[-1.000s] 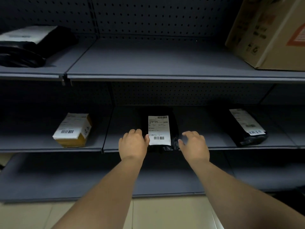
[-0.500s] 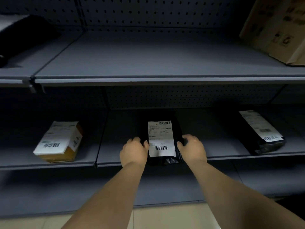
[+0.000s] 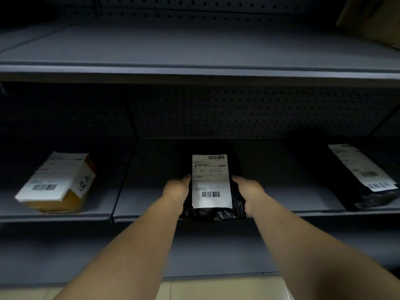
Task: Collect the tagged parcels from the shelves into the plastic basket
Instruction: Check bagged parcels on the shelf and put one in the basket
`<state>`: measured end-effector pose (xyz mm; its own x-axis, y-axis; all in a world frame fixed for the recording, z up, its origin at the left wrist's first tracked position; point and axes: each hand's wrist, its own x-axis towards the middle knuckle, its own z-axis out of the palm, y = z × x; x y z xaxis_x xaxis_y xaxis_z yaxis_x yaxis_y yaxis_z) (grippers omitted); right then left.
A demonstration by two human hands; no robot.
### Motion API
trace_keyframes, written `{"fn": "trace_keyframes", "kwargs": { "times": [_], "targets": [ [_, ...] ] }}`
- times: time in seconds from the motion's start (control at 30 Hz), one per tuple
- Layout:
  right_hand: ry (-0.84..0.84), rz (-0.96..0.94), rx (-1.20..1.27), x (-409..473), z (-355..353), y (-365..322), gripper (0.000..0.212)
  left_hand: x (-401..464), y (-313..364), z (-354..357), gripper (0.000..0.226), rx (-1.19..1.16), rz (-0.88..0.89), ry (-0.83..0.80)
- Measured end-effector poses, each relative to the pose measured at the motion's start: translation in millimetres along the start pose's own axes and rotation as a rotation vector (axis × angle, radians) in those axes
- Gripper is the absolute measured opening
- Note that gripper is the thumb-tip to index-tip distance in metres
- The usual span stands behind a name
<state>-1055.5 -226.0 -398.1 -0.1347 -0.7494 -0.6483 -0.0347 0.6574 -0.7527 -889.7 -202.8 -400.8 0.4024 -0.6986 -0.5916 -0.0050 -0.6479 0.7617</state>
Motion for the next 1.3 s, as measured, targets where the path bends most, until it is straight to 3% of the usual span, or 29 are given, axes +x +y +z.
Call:
{"fn": "trace_keyframes", "kwargs": {
  "times": [0.13,0.33,0.5,0.67,0.77,0.83,0.97,1.3],
  "targets": [
    [-0.019,0.003,-0.011,1,3,-2,0.045,0,1,4,0.038,-0.068,-0.032,0.002],
    [-0.043,0.014,-0.027,-3,5,-1,0.033,-10,2,3,0.039,-0.12,-0.035,0.011],
    [-0.03,-0.048,-0.001,-14,3,0,0.046,-23,1,-4,0.03,-0.182,-0.006,-0.033],
    [-0.036,-0.098,0.026,-35,-6,0,0.027,-49,8,-13,0.02,-0.189,0.061,-0.021],
    [-0.04,-0.121,0.031,-49,-11,-1,0.012,-65,9,-18,0.036,-0.198,0.101,0.003],
    [-0.04,-0.134,0.034,-59,-15,-1,0.006,-76,8,-21,0.033,-0.177,0.132,0.016],
    [-0.042,-0.158,0.044,-79,-22,-1,0.011,-95,4,-28,0.019,-0.158,0.154,0.019],
    [-0.074,-0.265,0.017,-120,-33,-12,0.014,-130,5,-41,0.012,-0.174,0.259,0.069]
  ]
}}
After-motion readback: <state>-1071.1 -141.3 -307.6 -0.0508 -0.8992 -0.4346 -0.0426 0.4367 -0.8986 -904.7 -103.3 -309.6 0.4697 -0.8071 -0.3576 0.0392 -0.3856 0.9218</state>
